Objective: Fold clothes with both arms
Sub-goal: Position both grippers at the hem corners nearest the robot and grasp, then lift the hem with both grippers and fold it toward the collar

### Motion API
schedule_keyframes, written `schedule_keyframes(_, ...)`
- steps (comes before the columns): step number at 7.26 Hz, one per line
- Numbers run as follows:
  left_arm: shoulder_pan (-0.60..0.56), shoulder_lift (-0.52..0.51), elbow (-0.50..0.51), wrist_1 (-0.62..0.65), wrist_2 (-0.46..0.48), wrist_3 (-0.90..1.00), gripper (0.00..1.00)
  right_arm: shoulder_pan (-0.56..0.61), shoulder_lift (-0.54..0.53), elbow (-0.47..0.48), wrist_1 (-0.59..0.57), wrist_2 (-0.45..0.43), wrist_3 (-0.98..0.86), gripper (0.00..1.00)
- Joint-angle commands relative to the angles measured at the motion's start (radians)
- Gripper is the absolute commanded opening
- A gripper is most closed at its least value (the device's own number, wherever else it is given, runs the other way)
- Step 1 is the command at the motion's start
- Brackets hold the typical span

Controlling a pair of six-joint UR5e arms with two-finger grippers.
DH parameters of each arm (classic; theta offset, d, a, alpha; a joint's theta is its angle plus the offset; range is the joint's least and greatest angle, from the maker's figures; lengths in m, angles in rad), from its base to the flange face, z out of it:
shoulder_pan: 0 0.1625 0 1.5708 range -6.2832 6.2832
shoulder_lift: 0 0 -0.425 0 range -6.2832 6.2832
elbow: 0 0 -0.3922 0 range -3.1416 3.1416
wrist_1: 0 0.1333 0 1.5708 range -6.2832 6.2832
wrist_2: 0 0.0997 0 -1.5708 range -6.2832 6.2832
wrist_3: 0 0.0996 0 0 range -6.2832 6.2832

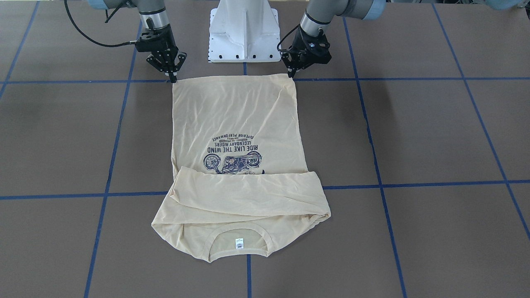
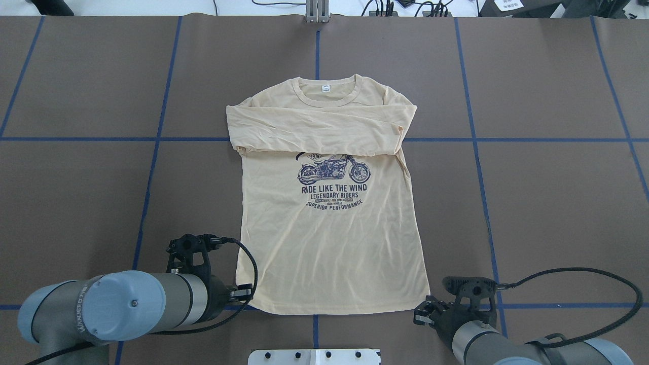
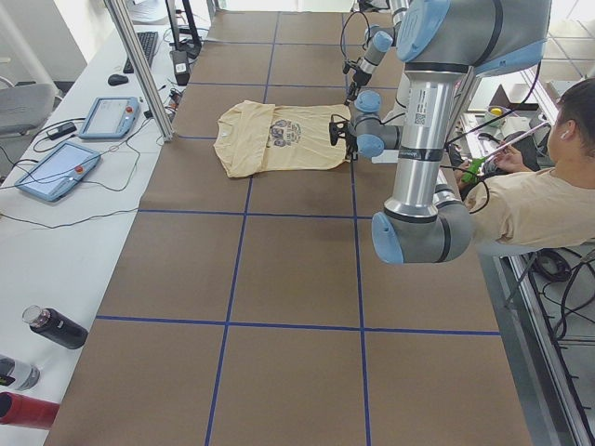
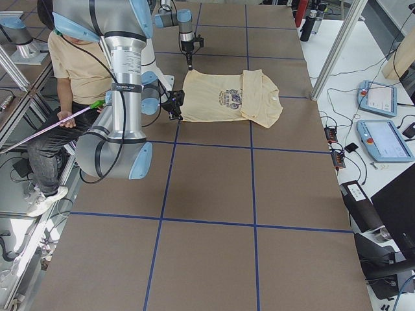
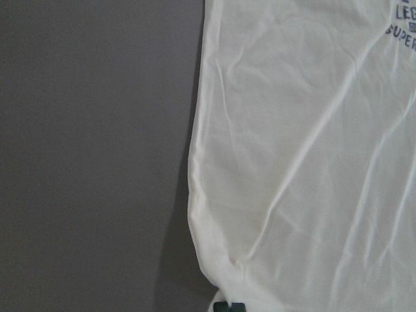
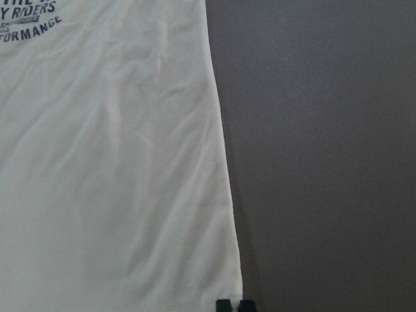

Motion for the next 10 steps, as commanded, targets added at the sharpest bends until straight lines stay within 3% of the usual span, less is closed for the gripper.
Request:
schedule_keyframes(1,-0.009,0.013,-0.055,0.004,-0.003,0.009,0.00,0.009,-0.004,0.075,-0.003,0.010,-0.002,0.00)
schedule_keyframes(2,-0.010,0.016,-0.104,0.042,-0.012,0.014,0.00,0.029,-0.002,0.151,-0.071,0.031,-0.003,0.00)
schedule_keyframes(4,-0.068,0.016,-0.286,0.154,-0.148,0.015,0.00,0.078,-0.008,0.346,-0.214,0.209,-0.003,0.00)
schedule_keyframes(6,-0.058,0.016,-0.441,0.283,-0.180,0.014,0.00,0.049,-0.011,0.539,-0.355,0.336,-0.014,0.00)
schedule_keyframes(7,-0.015,0.019,-0.513,0.347,-0.191,0.009,0.00,0.003,-0.007,0.636,-0.441,0.355,-0.014,0.00)
schedule_keyframes(9,-0.018,0.010,-0.491,0.360,-0.184,0.011,0.00,0.053,0.004,0.631,-0.474,0.354,-0.014,0.00)
schedule_keyframes(10,-0.044,0.004,-0.439,0.359,-0.178,0.011,0.00,0.108,0.045,0.584,-0.472,0.352,-0.015,0.00)
